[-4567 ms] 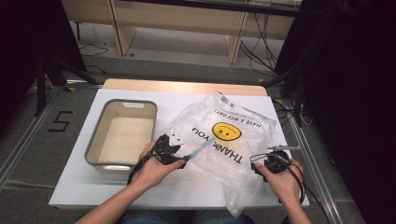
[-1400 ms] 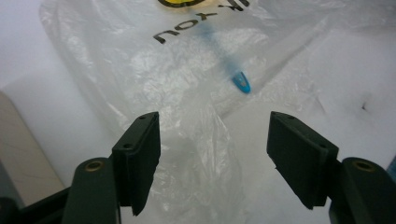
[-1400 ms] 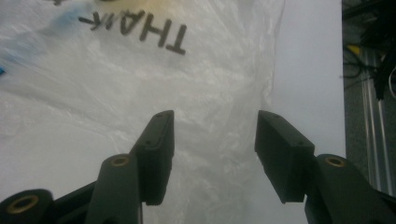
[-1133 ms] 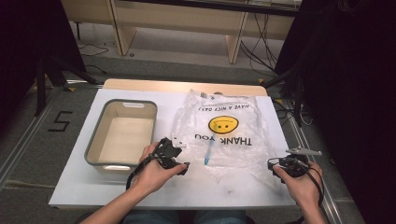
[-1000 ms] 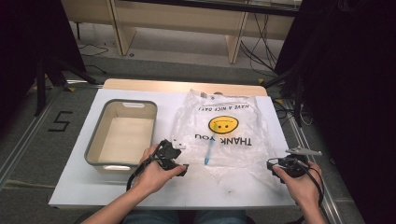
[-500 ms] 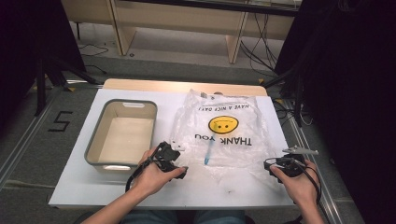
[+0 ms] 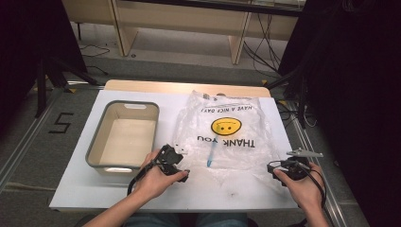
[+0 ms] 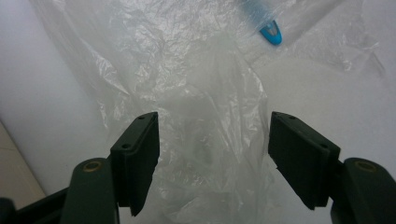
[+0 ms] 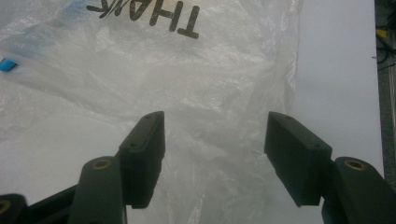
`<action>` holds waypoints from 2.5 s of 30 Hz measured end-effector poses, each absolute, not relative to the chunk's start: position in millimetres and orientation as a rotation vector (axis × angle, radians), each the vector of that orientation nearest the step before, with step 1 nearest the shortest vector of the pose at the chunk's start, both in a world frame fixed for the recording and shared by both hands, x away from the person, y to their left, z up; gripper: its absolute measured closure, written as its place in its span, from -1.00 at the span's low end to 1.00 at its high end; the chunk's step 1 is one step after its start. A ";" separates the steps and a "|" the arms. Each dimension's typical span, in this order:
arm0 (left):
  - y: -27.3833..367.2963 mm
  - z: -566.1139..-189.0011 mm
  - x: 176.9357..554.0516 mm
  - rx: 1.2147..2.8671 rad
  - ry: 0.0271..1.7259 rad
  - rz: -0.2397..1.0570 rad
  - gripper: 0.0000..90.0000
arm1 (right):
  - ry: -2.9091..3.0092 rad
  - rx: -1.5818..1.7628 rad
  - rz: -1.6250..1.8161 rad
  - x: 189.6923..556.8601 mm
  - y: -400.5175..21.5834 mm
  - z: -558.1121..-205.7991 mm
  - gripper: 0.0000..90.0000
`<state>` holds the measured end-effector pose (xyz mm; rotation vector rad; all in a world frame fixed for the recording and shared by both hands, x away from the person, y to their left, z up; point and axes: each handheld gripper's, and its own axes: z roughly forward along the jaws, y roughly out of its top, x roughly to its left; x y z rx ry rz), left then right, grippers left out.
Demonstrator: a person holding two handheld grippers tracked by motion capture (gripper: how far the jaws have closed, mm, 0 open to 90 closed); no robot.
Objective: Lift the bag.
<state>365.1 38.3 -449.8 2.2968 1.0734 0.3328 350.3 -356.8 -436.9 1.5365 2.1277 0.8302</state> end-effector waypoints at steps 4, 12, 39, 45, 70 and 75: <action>38.4 -452.8 363.2 2.342 1.089 0.380 -0.21 | 2.137 1.542 0.823 349.4 -357.0 -438.4 -0.16; 39.2 -462.2 353.2 2.390 1.121 0.390 -0.18 | 2.151 1.546 0.814 349.9 -360.1 -441.4 -0.16; 46.3 -470.8 355.9 2.371 1.224 0.262 0.51 | 2.322 1.605 0.689 343.8 -353.8 -450.5 -0.19; 45.7 -470.6 354.6 2.390 1.181 0.256 0.74 | 2.393 1.599 0.612 342.7 -349.5 -454.1 0.03; 46.7 -455.3 347.5 2.287 0.839 0.334 0.98 | 2.416 1.541 0.589 347.1 -348.2 -453.4 0.99; 48.0 -447.1 345.2 2.216 0.780 0.377 0.98 | 2.372 1.536 0.624 347.0 -349.9 -449.8 1.00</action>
